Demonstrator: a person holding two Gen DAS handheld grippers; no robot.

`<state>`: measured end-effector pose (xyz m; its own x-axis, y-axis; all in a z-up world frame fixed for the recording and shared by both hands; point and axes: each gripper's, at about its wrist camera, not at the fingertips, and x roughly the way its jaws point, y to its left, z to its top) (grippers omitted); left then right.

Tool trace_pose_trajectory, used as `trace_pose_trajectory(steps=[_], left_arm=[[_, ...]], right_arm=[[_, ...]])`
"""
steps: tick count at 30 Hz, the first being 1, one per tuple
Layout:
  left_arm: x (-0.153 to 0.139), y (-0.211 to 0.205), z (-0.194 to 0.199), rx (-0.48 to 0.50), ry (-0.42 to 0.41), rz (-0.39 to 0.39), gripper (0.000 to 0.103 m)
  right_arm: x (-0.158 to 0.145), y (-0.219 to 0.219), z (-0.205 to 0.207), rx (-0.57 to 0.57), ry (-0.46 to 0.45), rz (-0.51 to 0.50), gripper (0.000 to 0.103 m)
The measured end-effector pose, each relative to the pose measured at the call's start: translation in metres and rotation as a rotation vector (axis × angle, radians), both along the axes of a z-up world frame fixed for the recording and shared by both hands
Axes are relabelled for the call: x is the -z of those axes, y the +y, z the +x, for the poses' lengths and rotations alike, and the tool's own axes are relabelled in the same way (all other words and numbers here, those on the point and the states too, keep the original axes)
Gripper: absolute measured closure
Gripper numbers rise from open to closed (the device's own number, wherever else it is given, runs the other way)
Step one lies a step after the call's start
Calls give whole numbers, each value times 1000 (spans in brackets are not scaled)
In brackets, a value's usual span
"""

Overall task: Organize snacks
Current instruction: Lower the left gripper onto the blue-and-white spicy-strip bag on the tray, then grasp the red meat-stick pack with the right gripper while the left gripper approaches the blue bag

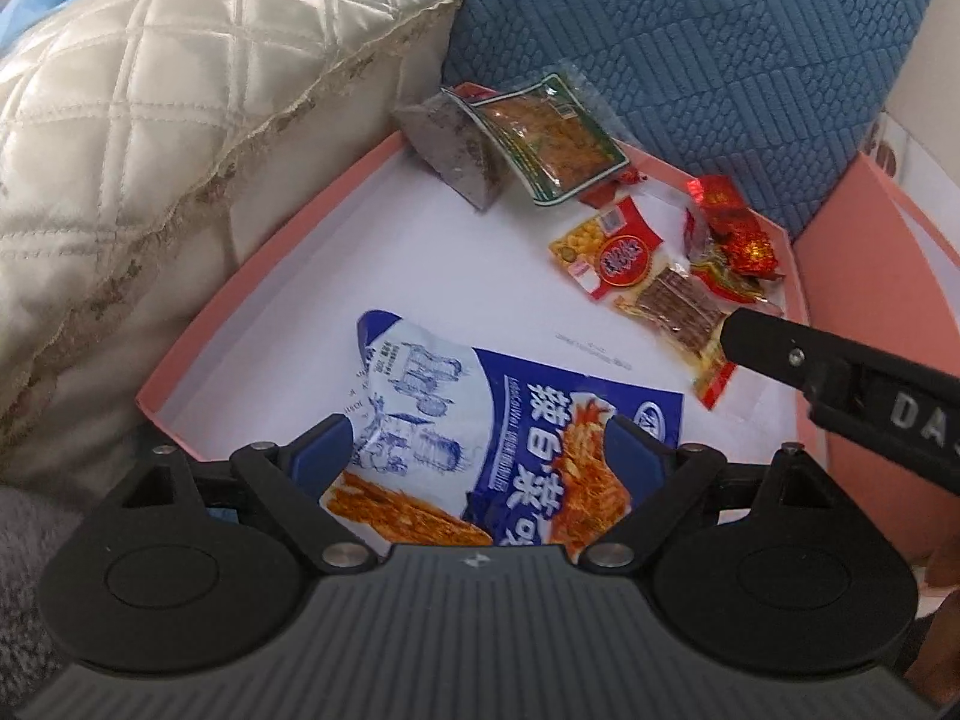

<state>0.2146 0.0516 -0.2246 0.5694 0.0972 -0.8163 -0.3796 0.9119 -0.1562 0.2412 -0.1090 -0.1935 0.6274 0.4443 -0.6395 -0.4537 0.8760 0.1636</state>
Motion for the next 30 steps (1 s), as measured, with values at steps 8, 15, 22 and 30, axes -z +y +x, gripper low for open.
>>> trace_pose_trajectory(steps=[8, 15, 22, 30], left_arm=[[13, -3, 11, -5, 41, 99, 10], [26, 2, 18, -16, 67, 104, 7], [28, 11, 23, -41, 57, 60, 7], [23, 16, 28, -14, 9, 66, 26]], right_arm=[[17, 14, 26, 1, 23, -96, 33], [39, 16, 63, 43, 100, -196, 32], [58, 31, 80, 31, 91, -346, 18], [64, 35, 90, 78, 39, -406, 17]])
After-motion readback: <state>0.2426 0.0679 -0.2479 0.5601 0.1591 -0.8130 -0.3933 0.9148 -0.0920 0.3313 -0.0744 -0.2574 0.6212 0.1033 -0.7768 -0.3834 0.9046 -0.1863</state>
